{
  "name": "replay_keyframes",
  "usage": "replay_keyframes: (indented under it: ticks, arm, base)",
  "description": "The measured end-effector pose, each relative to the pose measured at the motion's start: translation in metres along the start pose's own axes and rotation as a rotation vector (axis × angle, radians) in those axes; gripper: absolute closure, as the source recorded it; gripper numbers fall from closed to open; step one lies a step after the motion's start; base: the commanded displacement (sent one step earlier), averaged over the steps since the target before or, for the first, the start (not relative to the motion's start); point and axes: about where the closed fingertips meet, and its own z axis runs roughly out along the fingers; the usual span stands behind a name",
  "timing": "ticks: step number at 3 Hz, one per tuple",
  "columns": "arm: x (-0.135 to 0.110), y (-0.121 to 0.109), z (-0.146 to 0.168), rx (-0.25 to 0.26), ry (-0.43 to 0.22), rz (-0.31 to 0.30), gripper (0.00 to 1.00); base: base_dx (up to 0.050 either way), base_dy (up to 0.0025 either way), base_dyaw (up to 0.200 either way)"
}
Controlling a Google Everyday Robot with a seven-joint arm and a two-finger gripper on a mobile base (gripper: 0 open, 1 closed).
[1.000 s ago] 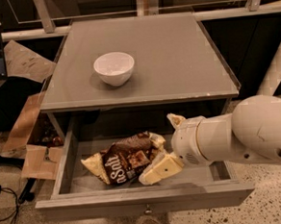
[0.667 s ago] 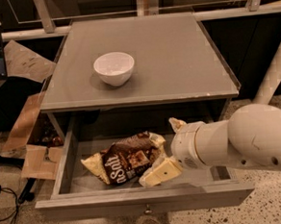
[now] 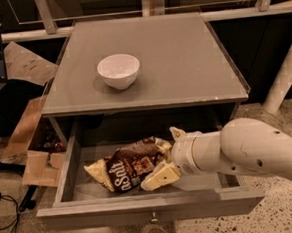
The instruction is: Pick brown chip bag from top drawer and place on counter
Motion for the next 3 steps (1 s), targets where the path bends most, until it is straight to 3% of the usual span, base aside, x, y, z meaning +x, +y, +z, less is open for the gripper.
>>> replay_keyframes:
  ticks: [2,3]
  arm:
    - [-0.002,-0.025,0.055,-0.051,-0.043,-0.026,0.00]
    - [-0.004,-0.026,0.081,-0.090,-0.053,-0.024,0.00]
  base:
    - [0.000,0.00000,0.000]
    - [0.000,0.00000,0.000]
